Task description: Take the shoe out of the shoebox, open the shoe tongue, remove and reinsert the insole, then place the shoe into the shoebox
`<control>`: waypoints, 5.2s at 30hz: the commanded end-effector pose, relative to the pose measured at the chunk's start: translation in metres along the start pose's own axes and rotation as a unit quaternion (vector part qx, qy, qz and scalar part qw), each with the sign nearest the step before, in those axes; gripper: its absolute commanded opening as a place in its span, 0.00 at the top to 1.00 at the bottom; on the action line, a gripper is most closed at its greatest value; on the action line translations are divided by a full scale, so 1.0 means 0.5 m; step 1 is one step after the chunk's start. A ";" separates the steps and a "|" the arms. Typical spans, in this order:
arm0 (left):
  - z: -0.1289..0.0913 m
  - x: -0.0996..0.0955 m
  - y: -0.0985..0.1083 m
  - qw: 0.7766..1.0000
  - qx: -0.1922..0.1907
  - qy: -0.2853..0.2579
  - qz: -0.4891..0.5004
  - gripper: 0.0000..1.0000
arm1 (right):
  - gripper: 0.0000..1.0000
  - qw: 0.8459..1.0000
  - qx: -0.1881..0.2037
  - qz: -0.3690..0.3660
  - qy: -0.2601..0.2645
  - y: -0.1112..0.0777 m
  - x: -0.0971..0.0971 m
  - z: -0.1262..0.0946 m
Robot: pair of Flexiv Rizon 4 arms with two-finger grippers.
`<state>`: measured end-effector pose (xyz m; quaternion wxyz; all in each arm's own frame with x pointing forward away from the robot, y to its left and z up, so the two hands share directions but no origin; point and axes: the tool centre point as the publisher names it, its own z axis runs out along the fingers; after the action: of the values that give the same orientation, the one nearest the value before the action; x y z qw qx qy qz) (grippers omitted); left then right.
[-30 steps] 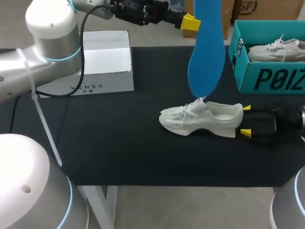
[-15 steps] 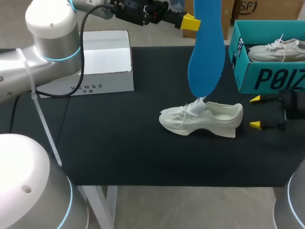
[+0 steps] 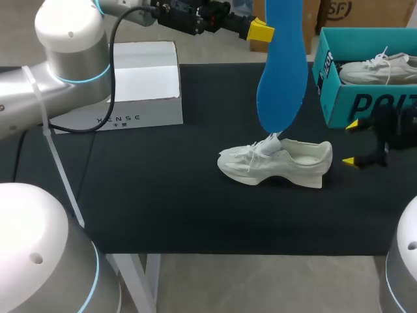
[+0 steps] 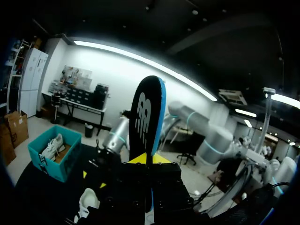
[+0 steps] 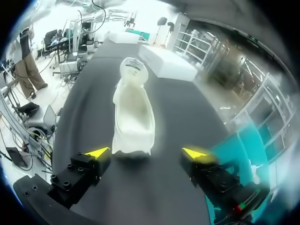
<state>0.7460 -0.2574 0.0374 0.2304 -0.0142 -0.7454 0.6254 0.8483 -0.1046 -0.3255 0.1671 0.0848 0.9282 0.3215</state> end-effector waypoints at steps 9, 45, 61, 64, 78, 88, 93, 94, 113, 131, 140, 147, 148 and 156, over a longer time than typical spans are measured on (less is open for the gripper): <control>0.000 0.000 0.000 1.000 0.000 0.000 0.000 1.00 | 0.00 0.984 0.175 -0.012 -0.027 0.040 -0.010 -0.029; 0.025 0.055 -0.036 0.999 -0.005 0.017 0.032 1.00 | 0.00 0.980 0.196 -0.024 0.028 0.053 -0.017 -0.042; -0.004 0.034 -0.014 1.000 -0.014 0.005 0.003 1.00 | 0.00 0.980 0.196 -0.024 0.028 0.053 -0.017 -0.042; -0.004 0.034 -0.014 1.000 -0.014 0.005 0.003 1.00 | 0.00 0.980 0.196 -0.024 0.028 0.053 -0.017 -0.042; -0.004 0.034 -0.014 1.000 -0.014 0.005 0.003 1.00 | 0.00 0.981 0.190 -0.004 0.034 0.120 -0.017 0.008; -0.004 0.034 -0.014 1.000 -0.014 0.005 0.003 1.00 | 0.00 0.979 0.198 0.019 0.047 0.163 -0.015 0.095; -0.004 0.034 -0.014 1.000 -0.014 0.005 0.003 1.00 | 0.00 0.976 0.210 0.024 0.057 0.160 -0.016 0.126; -0.004 0.034 -0.014 1.000 -0.014 0.005 0.003 1.00 | 0.00 0.975 0.213 0.023 0.058 0.160 -0.017 0.129; -0.004 0.034 -0.014 1.000 -0.014 0.005 0.003 1.00 | 0.00 0.960 0.263 0.036 0.085 0.062 -0.027 0.194; -0.004 0.034 -0.014 1.000 -0.014 0.005 0.003 1.00 | 1.00 0.961 0.257 0.032 0.101 0.022 -0.019 0.205; -0.004 0.034 -0.014 1.000 -0.014 0.005 0.003 1.00 | 1.00 0.964 0.251 0.024 0.082 0.045 -0.027 0.154; -0.004 0.034 -0.014 1.000 -0.014 0.005 0.003 1.00 | 1.00 0.969 0.240 0.009 0.053 0.086 -0.047 0.076; -0.004 0.034 -0.014 1.000 -0.014 0.005 0.003 1.00 | 1.00 0.970 0.235 0.012 0.058 0.088 -0.049 0.071; -0.004 0.034 -0.014 1.000 -0.014 0.005 0.003 1.00 | 1.00 0.968 0.243 0.009 0.066 0.101 -0.049 0.062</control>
<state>0.7332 -0.2517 0.0499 0.2317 -0.0218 -0.7524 0.6162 0.8859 -0.0534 -0.3145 0.0773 0.1098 0.9866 0.0932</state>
